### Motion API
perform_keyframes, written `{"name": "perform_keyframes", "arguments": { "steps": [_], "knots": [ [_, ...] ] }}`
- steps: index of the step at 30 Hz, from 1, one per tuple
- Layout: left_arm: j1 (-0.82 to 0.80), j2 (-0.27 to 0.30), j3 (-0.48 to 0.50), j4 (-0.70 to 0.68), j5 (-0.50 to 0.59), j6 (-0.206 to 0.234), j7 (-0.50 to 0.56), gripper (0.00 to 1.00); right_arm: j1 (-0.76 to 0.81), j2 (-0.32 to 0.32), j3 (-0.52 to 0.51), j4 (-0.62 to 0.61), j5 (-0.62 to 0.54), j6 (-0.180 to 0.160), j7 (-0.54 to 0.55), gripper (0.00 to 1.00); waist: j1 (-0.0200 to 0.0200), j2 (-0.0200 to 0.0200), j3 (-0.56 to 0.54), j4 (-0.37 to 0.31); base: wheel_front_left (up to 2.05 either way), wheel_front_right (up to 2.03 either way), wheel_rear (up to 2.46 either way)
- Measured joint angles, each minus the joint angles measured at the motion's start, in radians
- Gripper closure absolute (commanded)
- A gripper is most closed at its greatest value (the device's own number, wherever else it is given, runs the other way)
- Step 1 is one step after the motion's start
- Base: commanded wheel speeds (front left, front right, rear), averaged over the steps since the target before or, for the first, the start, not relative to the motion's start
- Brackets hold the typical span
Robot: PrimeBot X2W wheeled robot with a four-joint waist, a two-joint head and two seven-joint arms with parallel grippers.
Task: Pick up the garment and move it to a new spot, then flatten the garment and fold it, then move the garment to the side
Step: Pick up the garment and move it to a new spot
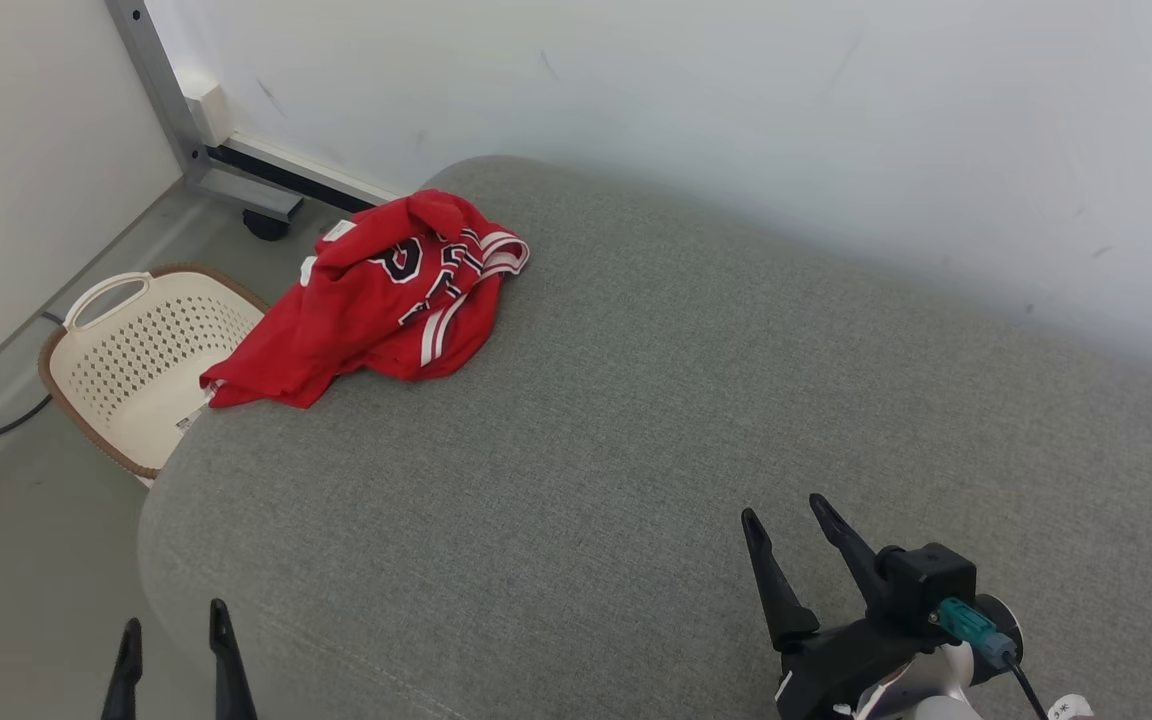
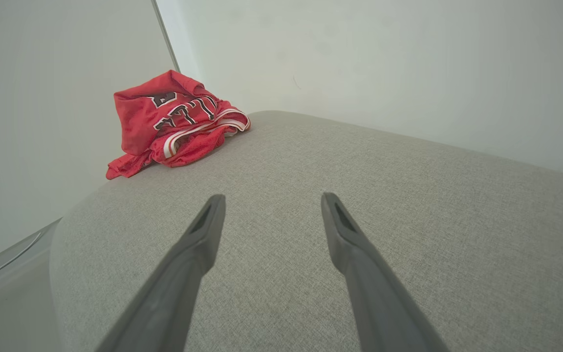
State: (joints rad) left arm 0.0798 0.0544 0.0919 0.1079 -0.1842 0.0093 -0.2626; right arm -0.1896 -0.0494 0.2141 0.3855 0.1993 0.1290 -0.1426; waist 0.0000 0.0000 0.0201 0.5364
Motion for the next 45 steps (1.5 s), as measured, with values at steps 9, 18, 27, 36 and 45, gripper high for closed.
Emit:
{"name": "perform_keyframes", "arguments": {
  "steps": [9,18,27,36,45],
  "knots": [
    [-0.206,0.006,-0.100,0.212,-0.050,-0.087,0.091,0.00,0.000,0.000,-0.013,-0.018,-0.037,0.000,0.021,0.00,0.0001,0.0000,0.027,-0.004,0.00,0.00,0.00],
    [-0.611,0.026,-0.118,0.543,-0.127,-0.114,0.328,0.00,0.079,0.000,-0.071,-0.118,-0.095,0.000,0.082,0.00,0.0002,0.0001,0.067,-0.023,0.00,0.00,0.00],
    [-0.847,0.109,-0.041,0.711,-0.190,-0.072,0.409,0.00,0.134,0.000,-0.086,-0.298,-0.172,0.000,0.186,0.00,0.0002,0.0000,0.120,-0.111,0.00,0.00,0.00],
    [-0.946,0.183,-0.013,0.801,-0.196,-0.025,0.397,0.00,0.153,0.000,-0.117,-0.460,-0.222,0.000,0.249,0.00,0.0003,0.0001,0.247,-0.203,0.00,0.00,0.00],
    [-0.987,0.235,0.046,0.881,-0.220,0.086,0.351,0.00,0.177,0.000,-0.124,-0.531,-0.227,0.000,0.268,0.00,0.0002,0.0001,0.349,-0.278,0.00,0.00,0.00]
  ]
}}
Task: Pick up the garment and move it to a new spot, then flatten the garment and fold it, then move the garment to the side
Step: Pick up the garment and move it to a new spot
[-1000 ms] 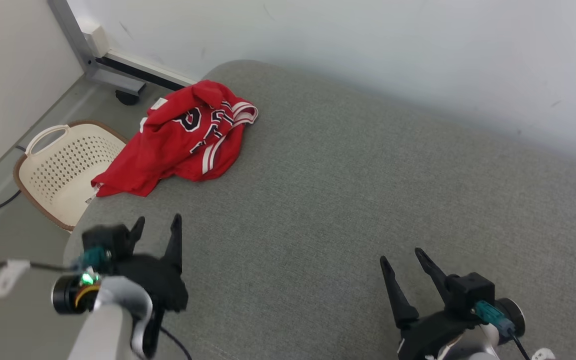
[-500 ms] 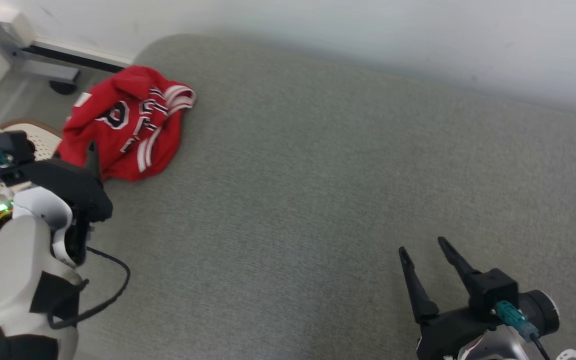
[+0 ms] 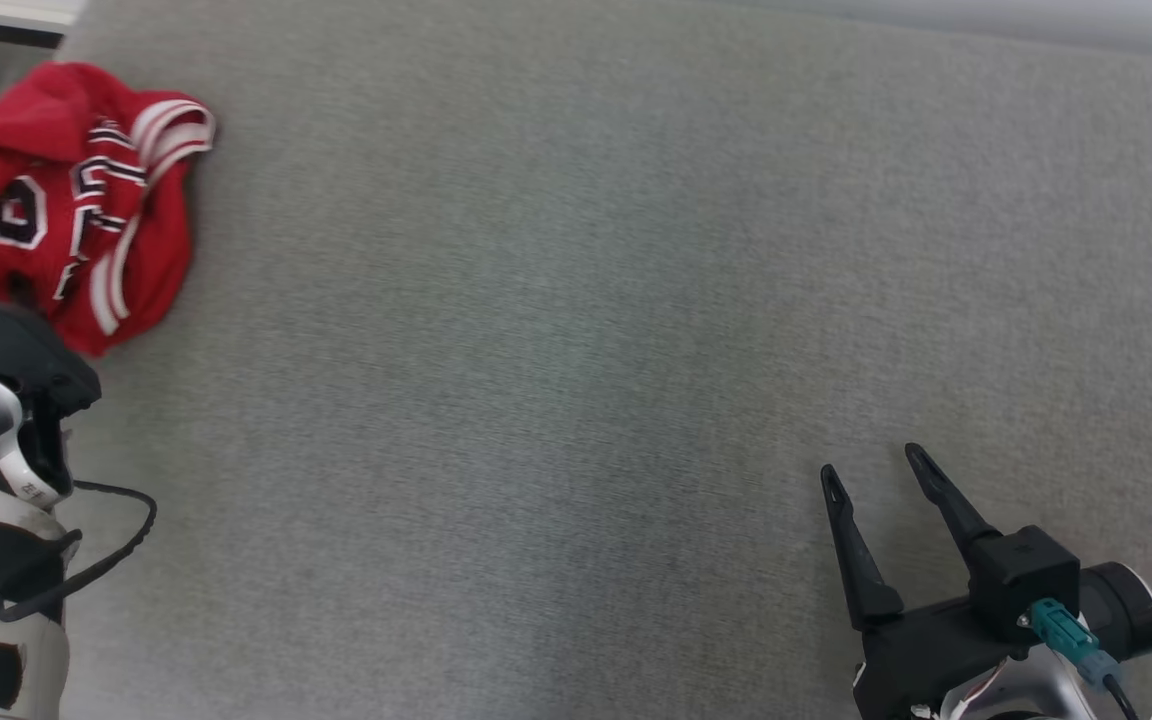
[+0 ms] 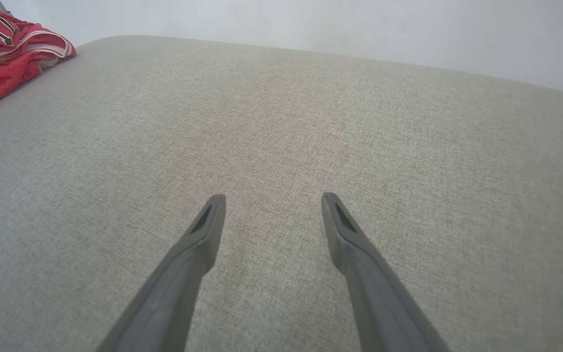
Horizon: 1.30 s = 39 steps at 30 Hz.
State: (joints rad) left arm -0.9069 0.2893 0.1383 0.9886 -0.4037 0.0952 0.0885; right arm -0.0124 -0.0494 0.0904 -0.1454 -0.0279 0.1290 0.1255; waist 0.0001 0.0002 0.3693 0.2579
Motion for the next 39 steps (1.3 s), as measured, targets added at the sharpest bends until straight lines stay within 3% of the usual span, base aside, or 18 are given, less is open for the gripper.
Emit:
{"name": "perform_keyframes", "arguments": {
  "steps": [3,4,5,7,17,28,33,39],
  "knots": [
    [-0.007,0.005,0.007,0.014,-0.008,-0.001,-0.021,0.00,0.015,0.000,0.002,-0.009,-0.001,0.000,0.007,0.00,0.0000,0.0000,0.020,-0.020,0.00,0.00,0.00],
    [-0.012,0.008,0.007,0.021,-0.010,-0.003,-0.023,0.19,0.017,0.000,0.004,-0.010,-0.001,0.000,0.007,0.00,0.0000,0.0000,0.025,-0.026,0.00,0.00,0.00],
    [-0.012,0.008,0.007,0.021,-0.010,-0.003,-0.023,0.19,0.017,0.000,0.004,-0.010,-0.001,0.000,0.007,0.00,0.0000,0.0000,0.025,-0.026,0.00,0.00,0.00],
    [-0.016,0.011,0.003,0.028,-0.009,-0.003,-0.038,1.00,0.017,0.000,0.008,-0.015,-0.001,0.000,0.008,0.00,0.0000,0.0001,0.034,-0.034,0.00,0.00,0.00],
    [-0.026,0.026,-0.054,0.042,0.027,-0.040,-0.057,1.00,-0.009,0.000,0.040,0.063,0.051,0.000,-0.029,0.00,-0.0001,0.0000,-0.016,-0.046,0.00,0.00,0.00],
    [-0.157,0.113,-0.113,-0.150,0.034,-0.147,0.101,1.00,-0.052,0.000,0.061,0.231,0.181,0.000,-0.156,0.00,-0.0003,-0.0002,-0.172,-0.063,0.00,0.00,0.00],
    [-0.191,0.092,-0.148,-0.275,0.019,-0.176,0.189,1.00,-0.056,0.000,0.087,0.312,0.237,0.000,-0.215,0.00,-0.0004,-0.0003,-0.250,-0.075,0.00,0.00,0.00],
    [-0.195,0.009,-0.196,-0.428,-0.038,-0.201,0.271,1.00,-0.070,0.000,0.097,0.373,0.264,0.000,-0.250,0.00,-0.0005,-0.0003,-0.330,-0.111,0.00,0.00,0.00]
  ]
}}
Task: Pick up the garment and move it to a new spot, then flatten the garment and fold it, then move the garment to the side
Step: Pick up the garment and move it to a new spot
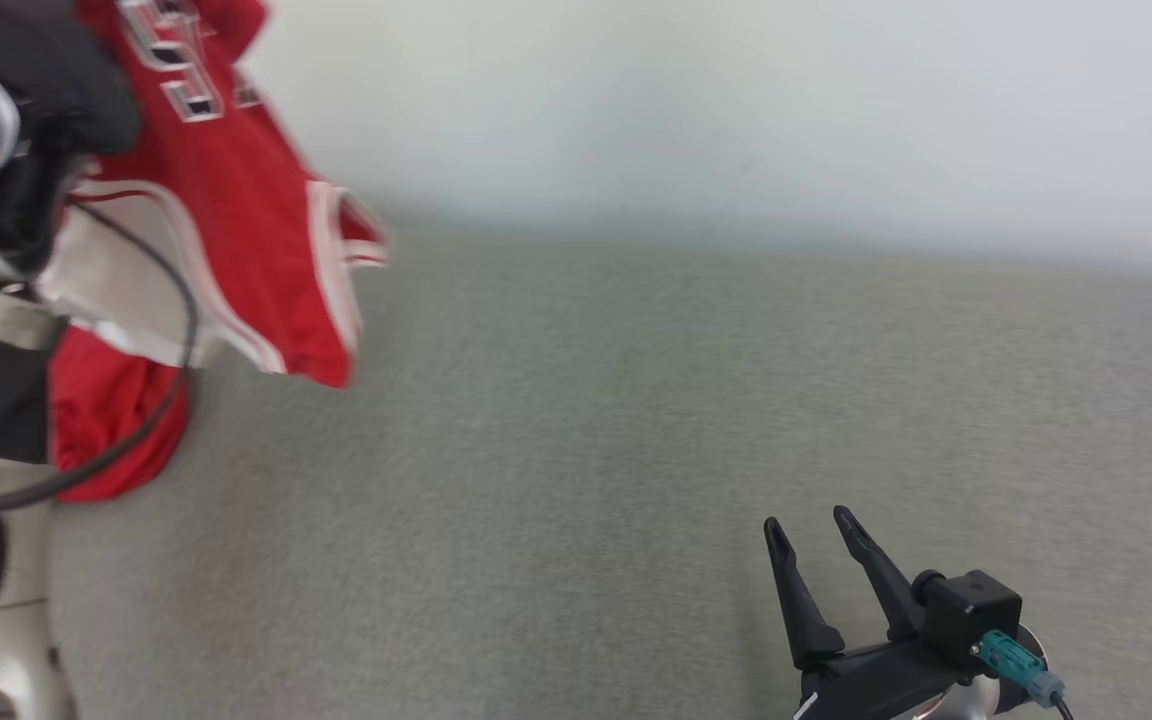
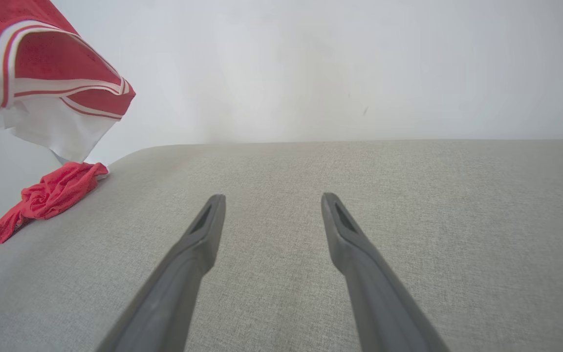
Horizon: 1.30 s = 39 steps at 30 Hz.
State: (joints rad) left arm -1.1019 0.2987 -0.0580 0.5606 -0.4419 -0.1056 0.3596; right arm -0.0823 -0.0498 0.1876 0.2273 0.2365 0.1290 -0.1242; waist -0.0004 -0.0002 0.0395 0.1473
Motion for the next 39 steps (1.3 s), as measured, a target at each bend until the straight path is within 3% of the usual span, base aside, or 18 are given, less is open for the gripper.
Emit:
{"name": "perform_keyframes", "arguments": {
  "steps": [6,17,25,30,31,32,33,39],
  "knots": [
    [0.067,-0.090,-0.040,-0.183,-0.052,-0.007,0.027,1.00,-0.025,0.000,-0.023,0.009,-0.015,0.000,-0.007,0.00,0.0001,0.0001,-0.041,-0.094,0.00,0.00,0.00],
    [0.324,-0.159,-0.083,-0.465,-0.025,0.054,-0.077,1.00,-0.033,-0.001,-0.073,-0.033,-0.047,0.000,0.010,0.00,0.0003,0.0001,-0.019,-0.305,0.00,0.00,0.00],
    [0.518,-0.193,-0.132,-0.463,-0.001,0.080,-0.144,1.00,-0.031,-0.001,-0.084,-0.054,-0.044,0.000,0.008,0.00,0.0004,0.0001,0.039,-0.415,0.00,0.00,0.00],
    [0.598,-0.210,-0.170,-0.355,0.004,0.076,-0.217,1.00,-0.043,0.000,-0.068,-0.042,-0.034,0.000,0.004,0.00,0.0006,0.0003,0.083,-0.440,0.00,0.00,0.00],
    [0.610,-0.210,-0.179,-0.324,0.012,0.079,-0.229,0.79,-0.046,0.000,-0.062,-0.040,-0.030,0.000,0.003,0.00,0.0005,0.0003,0.089,-0.443,0.00,0.00,0.00],
    [0.619,-0.208,-0.190,-0.296,0.026,0.079,-0.240,0.31,-0.048,0.000,-0.057,-0.036,-0.026,0.000,0.001,0.00,0.0006,0.0003,0.093,-0.447,0.00,0.00,0.00],
    [0.628,-0.213,-0.197,-0.272,0.027,0.079,-0.253,0.00,-0.051,0.000,-0.056,-0.033,-0.025,0.000,0.000,0.00,0.0006,0.0003,0.097,-0.449,0.00,0.00,0.00],
    [0.654,-0.222,-0.213,-0.203,0.024,0.068,-0.343,0.00,-0.057,0.000,-0.057,-0.018,-0.024,0.000,-0.004,0.00,0.0006,0.0003,0.090,-0.432,0.00,0.00,0.00]
  ]
}}
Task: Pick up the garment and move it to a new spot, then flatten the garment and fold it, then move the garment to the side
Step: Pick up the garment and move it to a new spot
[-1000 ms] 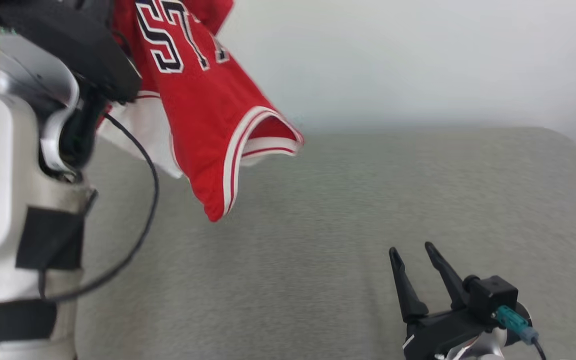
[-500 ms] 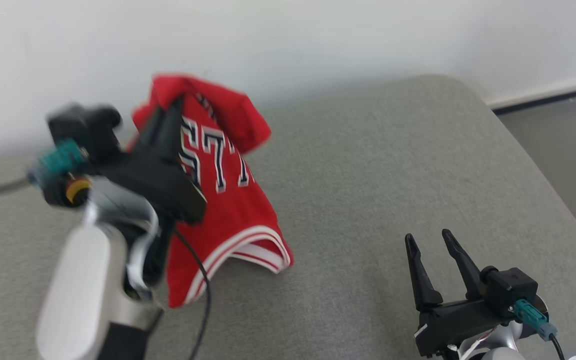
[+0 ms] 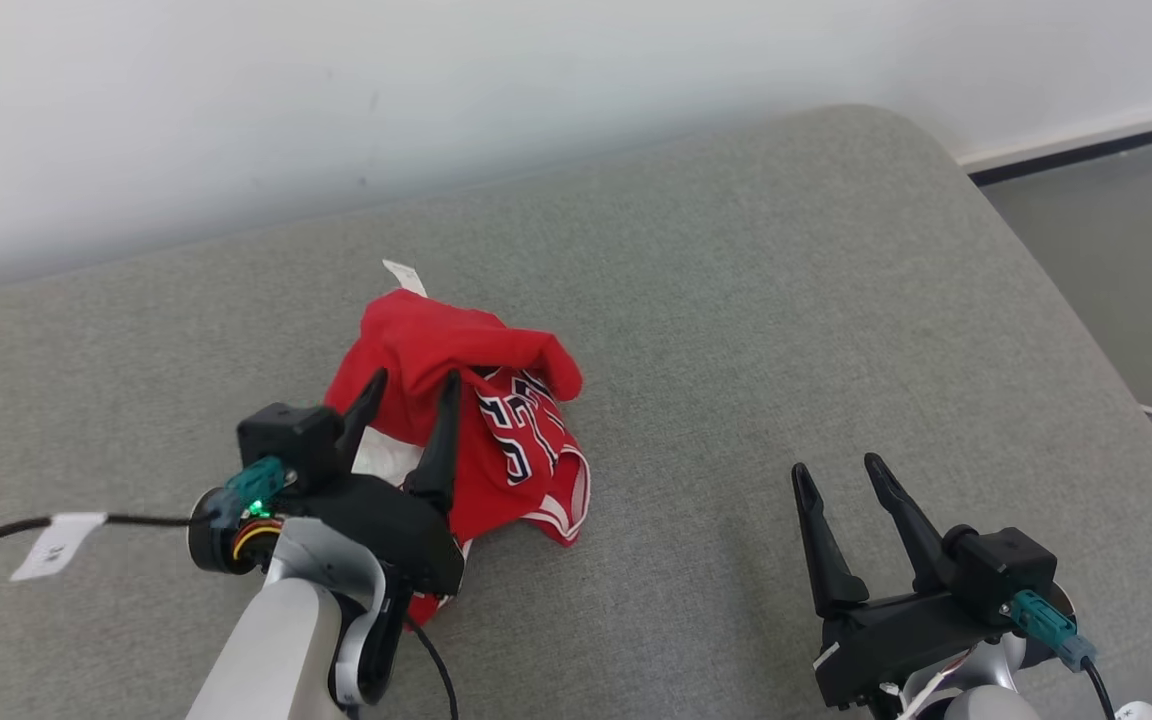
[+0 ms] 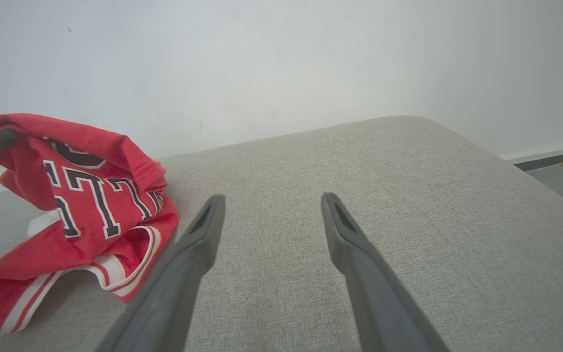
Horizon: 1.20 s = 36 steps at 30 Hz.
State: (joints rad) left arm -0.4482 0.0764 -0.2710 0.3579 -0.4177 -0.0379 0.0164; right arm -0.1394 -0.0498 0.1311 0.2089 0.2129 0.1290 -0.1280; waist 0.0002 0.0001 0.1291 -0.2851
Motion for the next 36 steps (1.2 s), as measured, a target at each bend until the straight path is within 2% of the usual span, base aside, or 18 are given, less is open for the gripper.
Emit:
{"name": "perform_keyframes", "arguments": {
  "steps": [2,6,12,17,25,36],
  "knots": [
    [0.016,0.000,0.002,-0.013,-0.011,-0.015,-0.038,0.00,0.000,0.000,-0.004,0.000,-0.001,0.000,0.000,0.00,-0.0001,0.0000,-0.008,0.008,0.00,0.00,0.00],
    [0.075,0.018,0.021,-0.084,0.000,-0.014,-0.154,0.00,0.011,0.000,-0.023,-0.004,-0.006,0.000,0.000,0.00,-0.0001,0.0000,-0.024,0.030,0.00,0.00,0.00],
    [0.215,0.059,0.063,-0.208,0.042,0.017,-0.262,0.00,0.026,0.000,-0.040,-0.013,-0.015,0.000,-0.005,0.00,-0.0002,0.0000,-0.050,0.073,0.00,0.00,0.00],
    [0.324,0.079,0.096,-0.268,0.068,0.023,-0.276,0.00,0.040,0.000,-0.046,-0.020,-0.015,0.000,-0.026,0.00,-0.0002,0.0000,-0.071,0.107,0.00,0.00,0.00],
    [0.491,0.053,0.207,-0.358,0.123,0.010,-0.279,0.00,0.055,0.000,-0.057,-0.013,-0.035,0.000,-0.067,0.00,-0.0003,-0.0001,-0.109,0.188,0.00,0.00,0.00],
    [0.591,0.042,0.238,-0.295,0.136,-0.041,-0.279,0.00,0.083,0.000,-0.068,0.031,-0.022,0.000,-0.068,0.00,-0.0003,-0.0001,-0.158,0.266,0.00,0.00,0.00]
  ]
}}
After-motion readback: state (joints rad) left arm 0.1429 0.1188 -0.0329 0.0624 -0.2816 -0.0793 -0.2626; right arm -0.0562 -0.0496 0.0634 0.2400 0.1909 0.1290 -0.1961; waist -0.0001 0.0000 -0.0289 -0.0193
